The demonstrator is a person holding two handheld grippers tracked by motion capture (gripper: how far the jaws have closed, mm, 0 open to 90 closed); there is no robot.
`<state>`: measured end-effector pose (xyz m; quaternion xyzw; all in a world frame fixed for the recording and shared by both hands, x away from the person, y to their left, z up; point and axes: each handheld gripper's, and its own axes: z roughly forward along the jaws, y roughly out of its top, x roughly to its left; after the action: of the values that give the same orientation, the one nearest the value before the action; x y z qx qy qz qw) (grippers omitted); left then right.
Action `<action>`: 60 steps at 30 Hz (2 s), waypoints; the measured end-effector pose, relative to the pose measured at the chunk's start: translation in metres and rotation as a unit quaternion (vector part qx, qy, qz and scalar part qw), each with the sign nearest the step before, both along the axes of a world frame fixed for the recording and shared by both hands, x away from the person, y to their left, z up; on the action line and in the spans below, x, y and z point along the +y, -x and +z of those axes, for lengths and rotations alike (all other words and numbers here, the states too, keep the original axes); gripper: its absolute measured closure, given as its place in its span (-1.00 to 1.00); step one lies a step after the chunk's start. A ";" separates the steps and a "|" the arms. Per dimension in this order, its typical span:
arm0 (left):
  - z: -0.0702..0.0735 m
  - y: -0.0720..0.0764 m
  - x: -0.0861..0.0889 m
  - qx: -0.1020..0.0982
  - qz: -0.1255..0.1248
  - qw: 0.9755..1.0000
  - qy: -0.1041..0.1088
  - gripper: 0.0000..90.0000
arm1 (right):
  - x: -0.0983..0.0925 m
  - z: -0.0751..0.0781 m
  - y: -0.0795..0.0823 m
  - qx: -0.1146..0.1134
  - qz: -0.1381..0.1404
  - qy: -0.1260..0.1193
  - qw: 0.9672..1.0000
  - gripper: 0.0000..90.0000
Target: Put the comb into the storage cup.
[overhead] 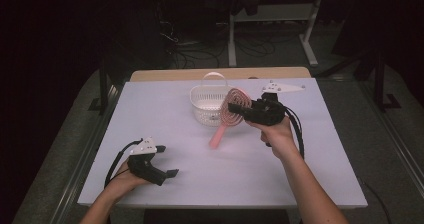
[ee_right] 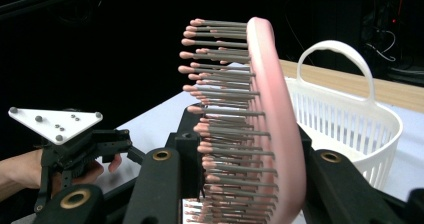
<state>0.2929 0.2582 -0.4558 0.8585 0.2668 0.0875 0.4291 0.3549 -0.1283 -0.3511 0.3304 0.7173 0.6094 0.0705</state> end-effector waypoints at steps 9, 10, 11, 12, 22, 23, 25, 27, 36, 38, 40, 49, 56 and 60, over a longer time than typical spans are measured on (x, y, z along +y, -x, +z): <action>0.002 0.001 0.000 -0.003 0.000 1.000 0.000 -1.00 | 0.001 0.014 -0.005 -0.012 -0.003 0.001 1.000 0.39; 0.002 0.001 0.000 -0.007 -0.001 1.000 -0.001 -1.00 | 0.002 0.016 -0.005 -0.012 -0.003 0.000 1.000 0.39; 0.003 0.002 -0.001 -0.011 -0.002 1.000 -0.002 -1.00 | 0.002 0.018 -0.006 -0.014 -0.003 0.000 1.000 0.39; 0.003 0.002 -0.001 -0.012 -0.002 1.000 0.000 -1.00 | 0.002 0.020 -0.007 -0.016 -0.004 -0.001 1.000 0.39; 0.001 0.002 0.000 -0.008 -0.001 1.000 0.000 -1.00 | 0.003 0.044 -0.015 -0.035 -0.010 -0.010 0.999 0.39; 0.002 0.002 0.000 -0.009 0.000 1.000 0.002 -1.00 | 0.003 0.046 -0.016 -0.037 -0.011 -0.012 0.999 0.39; 0.002 0.002 0.000 -0.009 0.001 1.000 0.003 -1.00 | 0.003 0.049 -0.018 -0.039 -0.013 -0.015 0.999 0.39; 0.002 0.003 0.000 -0.009 0.001 1.000 0.004 -1.00 | 0.003 0.051 -0.019 -0.039 -0.013 -0.017 0.999 0.39; 0.002 0.003 -0.002 -0.008 -0.002 1.000 0.000 -1.00 | 0.003 0.066 -0.030 -0.049 -0.027 -0.027 0.998 0.39; 0.003 0.003 -0.002 -0.009 -0.001 1.000 -0.002 -1.00 | 0.003 0.068 -0.031 -0.050 -0.029 -0.030 0.998 0.39; 0.003 0.002 -0.002 -0.008 0.001 1.000 -0.002 -1.00 | 0.002 0.070 -0.033 -0.050 -0.033 -0.034 0.998 0.40; 0.002 0.003 -0.003 -0.007 -0.001 1.000 -0.005 -1.00 | 0.001 0.075 -0.048 -0.054 -0.058 -0.044 0.996 0.40; 0.001 0.003 -0.003 -0.011 -0.008 1.000 -0.006 -1.00 | 0.003 0.069 -0.064 -0.047 -0.079 -0.044 0.995 0.39; 0.001 0.003 -0.003 -0.010 -0.011 1.000 -0.008 -1.00 | 0.004 0.063 -0.072 -0.042 -0.088 -0.042 0.994 0.39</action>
<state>0.2898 0.2548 -0.4549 0.8636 0.2526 0.0940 0.4261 0.4265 -0.1242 -0.2883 0.3689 0.6555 0.6440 0.1396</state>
